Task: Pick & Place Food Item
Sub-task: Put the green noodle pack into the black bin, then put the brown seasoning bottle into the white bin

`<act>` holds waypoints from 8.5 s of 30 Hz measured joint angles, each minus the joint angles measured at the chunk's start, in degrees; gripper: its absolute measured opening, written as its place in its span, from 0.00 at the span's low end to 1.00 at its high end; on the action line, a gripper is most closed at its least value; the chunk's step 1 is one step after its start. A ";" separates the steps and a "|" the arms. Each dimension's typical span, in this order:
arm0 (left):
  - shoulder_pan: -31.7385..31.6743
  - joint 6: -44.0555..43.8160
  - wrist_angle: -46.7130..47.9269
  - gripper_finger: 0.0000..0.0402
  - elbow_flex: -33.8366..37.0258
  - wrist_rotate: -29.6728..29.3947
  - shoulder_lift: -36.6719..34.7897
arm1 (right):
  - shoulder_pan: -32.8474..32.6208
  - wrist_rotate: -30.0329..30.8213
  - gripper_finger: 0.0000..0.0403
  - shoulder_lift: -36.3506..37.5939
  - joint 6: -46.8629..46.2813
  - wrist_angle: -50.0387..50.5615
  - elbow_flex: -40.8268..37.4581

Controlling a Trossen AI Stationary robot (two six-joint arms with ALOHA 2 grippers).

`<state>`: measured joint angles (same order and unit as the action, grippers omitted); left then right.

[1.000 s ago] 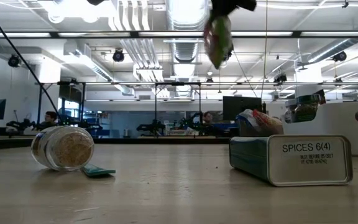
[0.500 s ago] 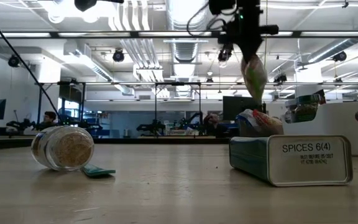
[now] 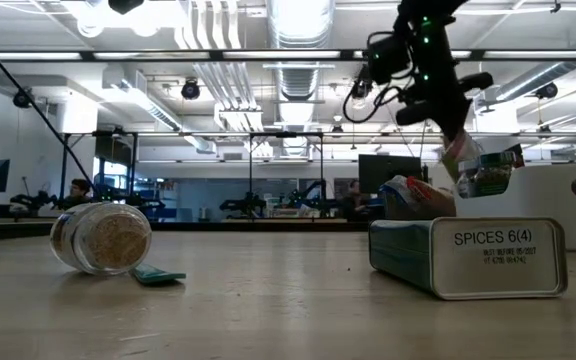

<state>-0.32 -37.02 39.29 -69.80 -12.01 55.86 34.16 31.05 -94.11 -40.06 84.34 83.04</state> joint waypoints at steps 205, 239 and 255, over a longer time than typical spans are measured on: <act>0.44 -14.15 -63.42 0.43 10.78 53.05 29.16 | -53.48 -20.37 0.64 8.16 43.07 -50.96 6.94; 0.28 -12.49 -63.64 0.43 10.76 53.40 29.16 | -52.86 -21.10 0.41 6.80 44.07 -53.24 8.50; 0.09 -12.49 -63.23 0.89 8.85 52.32 29.05 | -52.86 -20.34 0.41 7.76 39.67 -51.35 8.44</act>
<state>-0.22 -49.52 -23.94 -60.95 40.31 84.90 -18.70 10.71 -86.34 -0.39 32.99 91.48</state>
